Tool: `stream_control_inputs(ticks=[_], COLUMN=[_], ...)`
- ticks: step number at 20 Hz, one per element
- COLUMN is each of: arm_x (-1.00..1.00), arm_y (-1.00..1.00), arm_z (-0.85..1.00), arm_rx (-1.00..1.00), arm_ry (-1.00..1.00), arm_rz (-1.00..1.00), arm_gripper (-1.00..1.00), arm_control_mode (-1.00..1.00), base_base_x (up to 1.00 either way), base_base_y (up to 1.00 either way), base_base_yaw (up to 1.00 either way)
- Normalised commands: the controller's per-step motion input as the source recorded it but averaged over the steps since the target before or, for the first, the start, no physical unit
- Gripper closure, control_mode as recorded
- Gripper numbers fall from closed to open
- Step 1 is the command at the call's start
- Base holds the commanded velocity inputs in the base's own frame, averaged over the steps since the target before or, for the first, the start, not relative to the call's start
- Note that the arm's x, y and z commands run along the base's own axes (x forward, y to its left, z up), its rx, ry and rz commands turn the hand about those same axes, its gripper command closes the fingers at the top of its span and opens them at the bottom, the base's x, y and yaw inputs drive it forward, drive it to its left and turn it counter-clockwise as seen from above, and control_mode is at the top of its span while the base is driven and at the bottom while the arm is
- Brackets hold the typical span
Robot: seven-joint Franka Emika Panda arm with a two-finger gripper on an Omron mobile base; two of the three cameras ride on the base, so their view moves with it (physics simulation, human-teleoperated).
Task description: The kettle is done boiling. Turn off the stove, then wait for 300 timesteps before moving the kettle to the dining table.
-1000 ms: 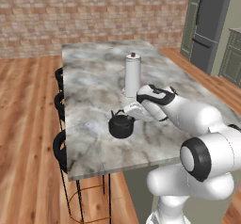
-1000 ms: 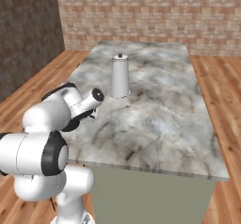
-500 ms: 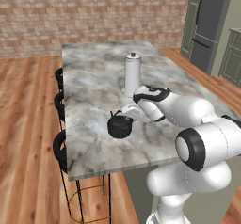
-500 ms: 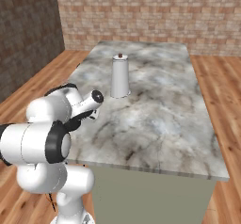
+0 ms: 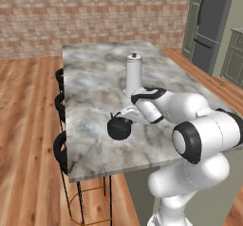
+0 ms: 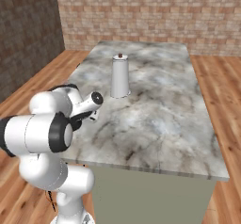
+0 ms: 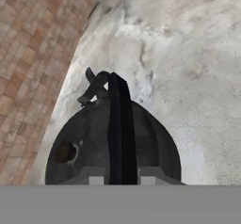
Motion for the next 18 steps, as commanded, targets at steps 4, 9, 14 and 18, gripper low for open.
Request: stream_control_inputs(ticks=[4, 9, 14, 18], arm_x=[0.03, 0.04, 0.05, 0.06], arm_y=[0.0, 0.0, 0.04, 0.04], arm_z=[-0.12, -0.11, -0.09, -0.1], arm_rx=[0.0, 0.0, 0.0, 0.0], arm_ry=[0.0, 0.0, 0.0, 0.0], arm_rz=[0.0, 0.0, 0.0, 0.0], arm_gripper=[1.0, 1.0, 1.0, 1.0], arm_control_mode=[-1.0, -1.0, -1.0, -1.0], base_base_x=[0.0, 0.0, 0.0, 0.0], base_base_y=[0.0, 0.0, 0.0, 0.0], base_base_yaw=[0.0, 0.0, 0.0, 0.0])
